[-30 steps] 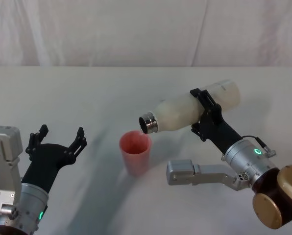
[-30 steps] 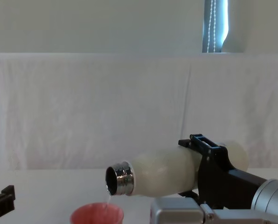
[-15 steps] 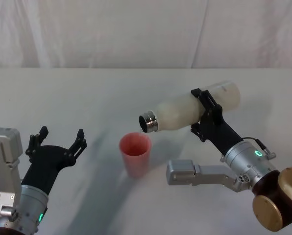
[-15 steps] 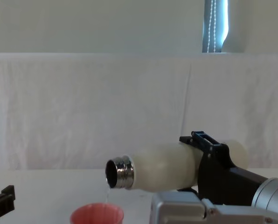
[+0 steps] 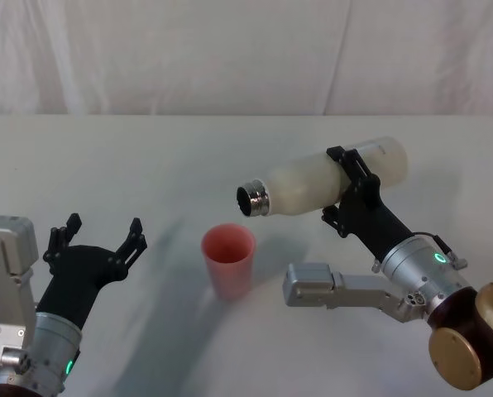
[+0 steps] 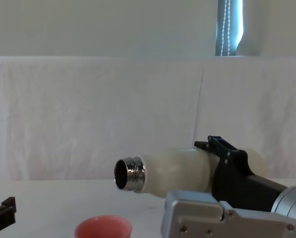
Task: Grasp the thermos with one hand and pour water into the cup lid.
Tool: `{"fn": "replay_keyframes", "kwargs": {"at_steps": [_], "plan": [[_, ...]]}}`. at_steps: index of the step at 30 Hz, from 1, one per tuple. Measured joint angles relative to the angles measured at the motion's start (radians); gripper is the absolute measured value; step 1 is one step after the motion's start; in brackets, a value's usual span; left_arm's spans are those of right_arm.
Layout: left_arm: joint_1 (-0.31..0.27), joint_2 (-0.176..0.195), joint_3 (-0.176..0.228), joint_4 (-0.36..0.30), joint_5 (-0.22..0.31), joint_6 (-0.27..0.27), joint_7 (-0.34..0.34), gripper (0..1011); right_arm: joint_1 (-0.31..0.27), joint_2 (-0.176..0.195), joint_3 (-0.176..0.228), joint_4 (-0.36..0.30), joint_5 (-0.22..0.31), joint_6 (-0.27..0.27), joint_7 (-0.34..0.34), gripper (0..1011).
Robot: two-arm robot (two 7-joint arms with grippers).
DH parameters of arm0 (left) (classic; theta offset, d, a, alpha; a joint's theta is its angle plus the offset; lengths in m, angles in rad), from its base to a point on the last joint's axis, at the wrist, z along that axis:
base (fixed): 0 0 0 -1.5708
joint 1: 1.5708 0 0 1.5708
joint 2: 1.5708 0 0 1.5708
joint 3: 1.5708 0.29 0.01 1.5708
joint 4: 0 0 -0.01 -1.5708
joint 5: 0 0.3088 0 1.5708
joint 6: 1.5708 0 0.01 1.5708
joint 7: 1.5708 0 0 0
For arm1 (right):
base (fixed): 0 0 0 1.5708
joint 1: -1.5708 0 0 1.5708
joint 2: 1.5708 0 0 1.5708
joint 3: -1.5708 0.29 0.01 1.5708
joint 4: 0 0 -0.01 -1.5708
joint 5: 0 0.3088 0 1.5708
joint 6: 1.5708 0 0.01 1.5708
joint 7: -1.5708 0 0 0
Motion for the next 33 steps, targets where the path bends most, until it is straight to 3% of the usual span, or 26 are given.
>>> {"fn": "replay_keyframes", "kwargs": {"at_steps": [6,13,25,33], "plan": [[0.0,0.0,0.0,0.0,0.0,0.0,0.0,1001,-0.003,0.0,0.003,-0.003,0.003,0.0,0.005,950],[0.0,0.0,0.0,0.0,0.0,0.0,0.0,1001,-0.016,-0.006,0.027,-0.024,0.059,-0.018,0.027,950],[0.0,0.0,0.0,0.0,0.0,0.0,0.0,1001,-0.058,-0.043,0.104,-0.081,0.258,-0.051,0.119,950],[0.0,0.0,0.0,0.0,0.0,0.0,0.0,1001,-0.074,-0.061,0.134,-0.097,0.327,-0.053,0.152,950]]}}
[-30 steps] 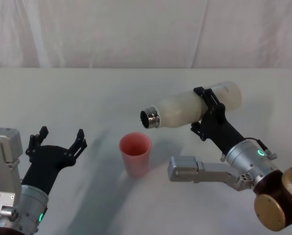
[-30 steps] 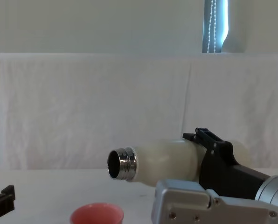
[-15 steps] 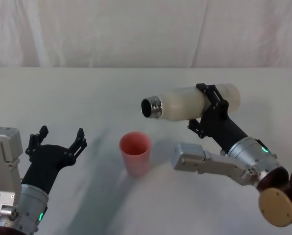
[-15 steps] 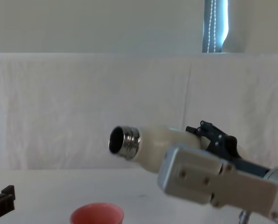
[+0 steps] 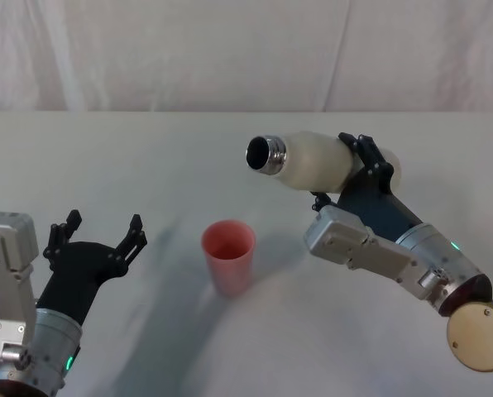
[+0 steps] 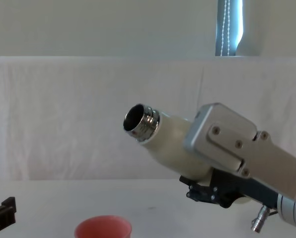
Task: Grasp the thermos with one hand and pour water into the cup lid.
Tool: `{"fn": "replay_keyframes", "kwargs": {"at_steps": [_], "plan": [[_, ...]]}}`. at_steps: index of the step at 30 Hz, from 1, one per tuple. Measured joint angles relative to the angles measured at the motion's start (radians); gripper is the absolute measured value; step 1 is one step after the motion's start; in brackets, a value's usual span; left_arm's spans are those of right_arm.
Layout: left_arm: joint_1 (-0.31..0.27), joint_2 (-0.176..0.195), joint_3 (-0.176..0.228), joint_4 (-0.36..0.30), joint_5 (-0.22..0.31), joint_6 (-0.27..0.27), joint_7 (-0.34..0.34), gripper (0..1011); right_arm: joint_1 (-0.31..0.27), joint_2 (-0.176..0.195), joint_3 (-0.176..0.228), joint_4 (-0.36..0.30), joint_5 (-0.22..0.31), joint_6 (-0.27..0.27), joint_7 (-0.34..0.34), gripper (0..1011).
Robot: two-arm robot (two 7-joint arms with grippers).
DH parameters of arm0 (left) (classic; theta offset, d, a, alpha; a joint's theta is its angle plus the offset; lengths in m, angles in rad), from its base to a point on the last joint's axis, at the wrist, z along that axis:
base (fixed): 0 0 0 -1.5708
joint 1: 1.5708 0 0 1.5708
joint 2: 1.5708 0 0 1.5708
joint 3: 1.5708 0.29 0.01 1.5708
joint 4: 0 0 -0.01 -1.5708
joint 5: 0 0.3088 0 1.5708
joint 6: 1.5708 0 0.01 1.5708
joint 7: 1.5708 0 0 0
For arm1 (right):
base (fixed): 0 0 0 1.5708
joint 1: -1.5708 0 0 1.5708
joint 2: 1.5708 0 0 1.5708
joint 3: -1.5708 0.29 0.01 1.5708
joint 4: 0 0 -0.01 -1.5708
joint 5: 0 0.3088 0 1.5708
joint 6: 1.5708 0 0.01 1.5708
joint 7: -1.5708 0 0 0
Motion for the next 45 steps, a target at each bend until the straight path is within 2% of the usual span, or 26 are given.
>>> {"fn": "replay_keyframes", "kwargs": {"at_steps": [12,21,28,34,41,45], "plan": [[0.0,0.0,0.0,0.0,0.0,0.0,0.0,1001,-0.019,-0.026,0.043,-0.01,0.097,0.0,0.037,950],[0.0,0.0,0.0,0.0,0.0,0.0,0.0,1001,-0.031,-0.037,0.064,-0.015,0.143,-0.002,0.051,950],[0.0,0.0,0.0,0.0,0.0,0.0,0.0,1001,-0.041,-0.051,0.09,-0.023,0.214,0.001,0.081,950],[0.0,0.0,0.0,0.0,0.0,0.0,0.0,1001,-0.046,-0.057,0.104,-0.026,0.25,0.004,0.094,950],[0.0,0.0,0.0,0.0,0.0,0.0,0.0,1001,-0.055,-0.069,0.13,-0.03,0.324,0.02,0.124,950],[0.0,0.0,0.0,0.0,0.0,0.0,0.0,1001,-0.06,-0.078,0.146,-0.031,0.385,0.034,0.15,950]]}}
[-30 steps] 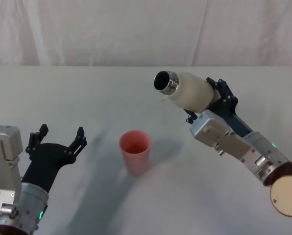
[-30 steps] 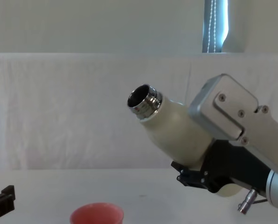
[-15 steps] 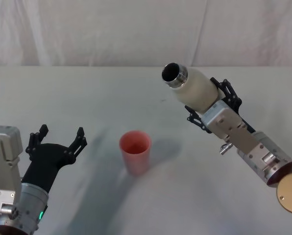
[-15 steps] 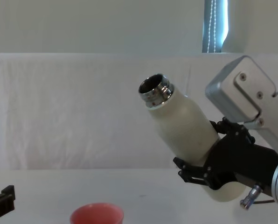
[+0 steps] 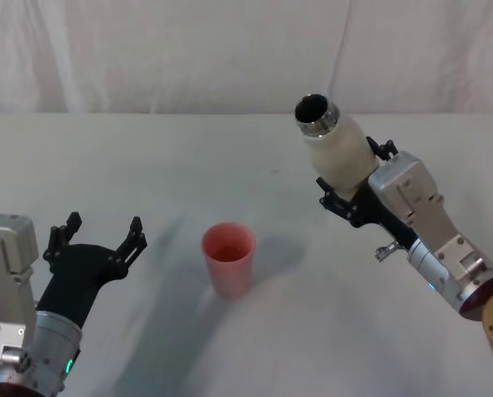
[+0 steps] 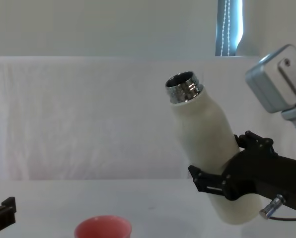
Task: Grasp the thermos with one hand and pour water into the cup lid.
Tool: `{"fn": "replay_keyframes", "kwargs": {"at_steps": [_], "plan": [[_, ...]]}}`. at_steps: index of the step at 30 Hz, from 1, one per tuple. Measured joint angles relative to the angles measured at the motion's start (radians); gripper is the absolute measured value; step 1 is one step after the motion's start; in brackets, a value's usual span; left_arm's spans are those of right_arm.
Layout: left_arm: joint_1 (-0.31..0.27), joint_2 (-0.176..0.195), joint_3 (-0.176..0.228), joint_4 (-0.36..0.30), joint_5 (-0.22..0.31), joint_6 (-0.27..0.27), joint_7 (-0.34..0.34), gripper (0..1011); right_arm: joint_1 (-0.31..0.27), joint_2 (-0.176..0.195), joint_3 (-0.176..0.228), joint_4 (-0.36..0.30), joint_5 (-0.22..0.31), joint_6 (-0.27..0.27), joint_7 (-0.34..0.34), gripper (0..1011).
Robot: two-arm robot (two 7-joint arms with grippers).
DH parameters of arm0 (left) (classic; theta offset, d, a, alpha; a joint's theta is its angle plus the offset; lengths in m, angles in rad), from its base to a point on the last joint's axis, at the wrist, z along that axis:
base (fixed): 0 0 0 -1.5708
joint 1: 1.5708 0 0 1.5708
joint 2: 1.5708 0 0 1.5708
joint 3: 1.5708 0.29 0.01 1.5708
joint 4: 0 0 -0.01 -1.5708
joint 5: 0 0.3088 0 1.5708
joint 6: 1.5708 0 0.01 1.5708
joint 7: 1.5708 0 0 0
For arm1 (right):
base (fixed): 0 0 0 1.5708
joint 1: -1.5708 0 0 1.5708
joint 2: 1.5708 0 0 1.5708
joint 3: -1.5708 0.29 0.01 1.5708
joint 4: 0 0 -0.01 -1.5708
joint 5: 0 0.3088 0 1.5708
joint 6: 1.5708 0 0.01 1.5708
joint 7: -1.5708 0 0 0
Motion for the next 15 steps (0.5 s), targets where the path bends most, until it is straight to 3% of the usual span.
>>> {"fn": "replay_keyframes", "kwargs": {"at_steps": [11,15], "plan": [[0.0,0.0,0.0,0.0,0.0,0.0,0.0,1001,-0.009,-0.015,0.023,0.008,0.089,0.024,0.016,950],[0.0,0.0,0.0,0.0,0.0,0.0,0.0,1001,-0.016,-0.027,0.041,0.009,0.148,0.041,0.031,950]]}}
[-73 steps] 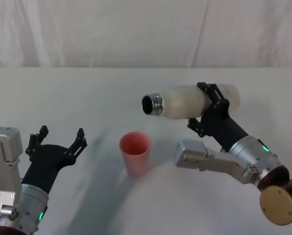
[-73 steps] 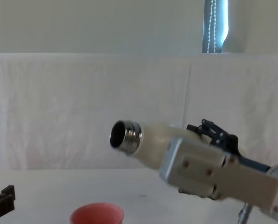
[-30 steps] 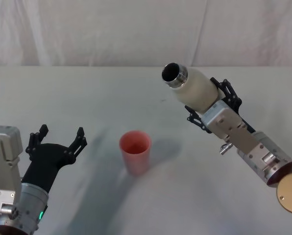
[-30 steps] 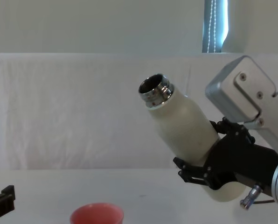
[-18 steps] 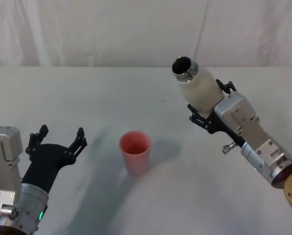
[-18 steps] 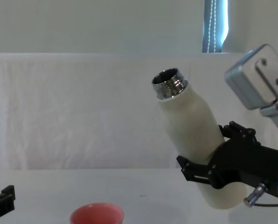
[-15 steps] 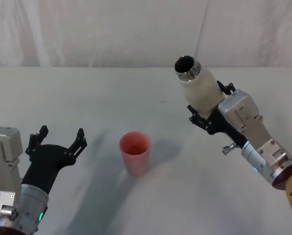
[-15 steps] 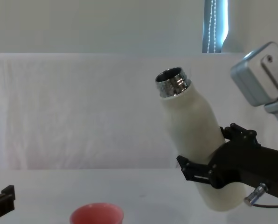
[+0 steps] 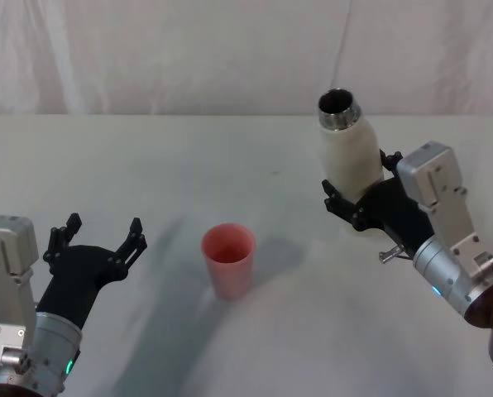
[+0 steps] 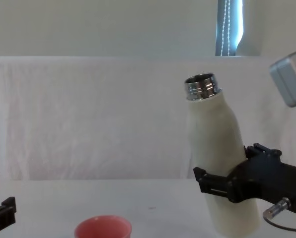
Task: Grasp the thermos with one hand and pour water into the cup lid.
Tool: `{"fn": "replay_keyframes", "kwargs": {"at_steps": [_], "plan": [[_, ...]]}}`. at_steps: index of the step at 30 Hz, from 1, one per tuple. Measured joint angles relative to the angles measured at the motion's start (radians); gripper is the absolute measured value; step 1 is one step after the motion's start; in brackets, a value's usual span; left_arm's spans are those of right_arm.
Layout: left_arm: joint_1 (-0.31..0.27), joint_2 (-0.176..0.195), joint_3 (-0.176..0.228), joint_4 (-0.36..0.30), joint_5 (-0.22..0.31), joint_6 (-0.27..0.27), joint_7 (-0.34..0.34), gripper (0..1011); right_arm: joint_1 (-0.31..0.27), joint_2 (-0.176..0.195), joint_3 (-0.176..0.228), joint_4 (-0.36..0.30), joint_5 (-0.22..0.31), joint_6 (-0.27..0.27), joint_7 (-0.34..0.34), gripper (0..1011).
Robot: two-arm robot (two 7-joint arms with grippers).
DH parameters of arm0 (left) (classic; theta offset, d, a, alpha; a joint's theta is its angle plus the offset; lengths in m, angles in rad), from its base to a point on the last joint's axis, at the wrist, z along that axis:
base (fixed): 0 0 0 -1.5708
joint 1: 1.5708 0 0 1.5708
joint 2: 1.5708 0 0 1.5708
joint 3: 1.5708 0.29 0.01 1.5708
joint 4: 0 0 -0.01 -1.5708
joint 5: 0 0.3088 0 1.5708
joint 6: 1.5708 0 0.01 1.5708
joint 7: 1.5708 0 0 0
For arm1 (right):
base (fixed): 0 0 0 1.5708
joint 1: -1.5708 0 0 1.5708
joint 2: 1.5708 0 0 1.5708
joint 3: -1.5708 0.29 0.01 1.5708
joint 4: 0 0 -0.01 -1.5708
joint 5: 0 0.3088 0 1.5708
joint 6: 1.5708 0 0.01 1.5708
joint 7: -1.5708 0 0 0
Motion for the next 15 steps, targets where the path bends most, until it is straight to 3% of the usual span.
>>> {"fn": "replay_keyframes", "kwargs": {"at_steps": [6,15], "plan": [[0.0,0.0,0.0,0.0,0.0,0.0,0.0,1001,-0.011,-0.013,0.026,-0.003,0.098,0.028,0.019,950],[0.0,0.0,0.0,0.0,0.0,0.0,0.0,1001,-0.017,-0.016,0.033,-0.004,0.162,0.038,0.018,950]]}}
